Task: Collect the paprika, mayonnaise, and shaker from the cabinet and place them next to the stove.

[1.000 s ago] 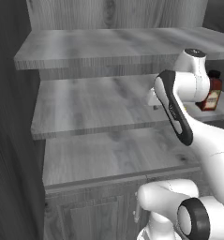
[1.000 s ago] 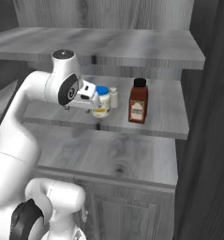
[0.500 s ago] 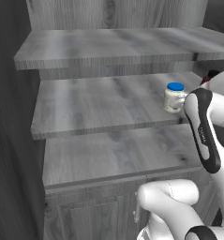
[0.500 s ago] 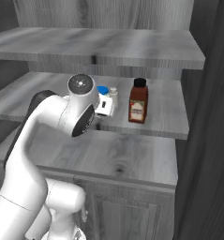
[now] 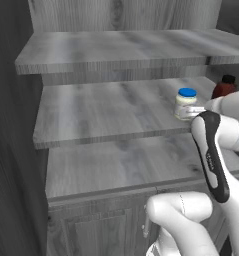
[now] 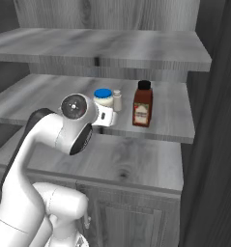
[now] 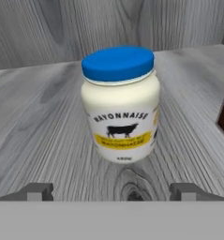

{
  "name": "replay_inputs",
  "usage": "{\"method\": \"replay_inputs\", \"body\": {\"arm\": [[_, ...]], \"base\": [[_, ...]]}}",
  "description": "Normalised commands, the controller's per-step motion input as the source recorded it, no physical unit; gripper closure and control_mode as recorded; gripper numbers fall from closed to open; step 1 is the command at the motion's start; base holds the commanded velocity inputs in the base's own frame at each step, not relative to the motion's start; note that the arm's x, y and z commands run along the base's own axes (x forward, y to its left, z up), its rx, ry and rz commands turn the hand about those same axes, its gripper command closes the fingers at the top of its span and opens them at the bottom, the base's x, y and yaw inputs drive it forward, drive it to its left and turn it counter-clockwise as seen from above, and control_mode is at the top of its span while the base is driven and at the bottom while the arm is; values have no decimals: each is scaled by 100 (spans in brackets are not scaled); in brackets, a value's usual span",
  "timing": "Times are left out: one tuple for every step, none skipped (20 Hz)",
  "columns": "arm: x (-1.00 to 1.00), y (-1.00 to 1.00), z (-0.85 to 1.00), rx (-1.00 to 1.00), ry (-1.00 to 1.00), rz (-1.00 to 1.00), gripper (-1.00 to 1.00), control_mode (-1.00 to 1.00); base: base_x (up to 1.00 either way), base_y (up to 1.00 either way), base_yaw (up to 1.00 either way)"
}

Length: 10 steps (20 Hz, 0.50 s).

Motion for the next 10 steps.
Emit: {"method": "replay_inputs", "body": {"arm": [[0,-4,21,-3,-5,-6,-100,-100],[0,-4,19,-3,-3,-6,-100,-100],[0,-2,19,-3,-4,-6,-100,-100],[0,0,17,-3,-4,-6,-100,-100],[0,0,14,-3,-2,-6,-100,-100],[0,0,18,0,0,-6,-100,-100],[0,0,17,0,0,-5,-100,-100],[0,0,3,0,0,-3,-100,-100],[0,0,0,0,0,-1,-100,-100],[0,0,0,0,0,0,-100,-100]], "base": [[0,0,0],[0,0,0],[0,0,0],[0,0,0],[0,0,0],[0,0,0],[0,0,0],[0,0,0],[0,0,0],[0,0,0]]}}
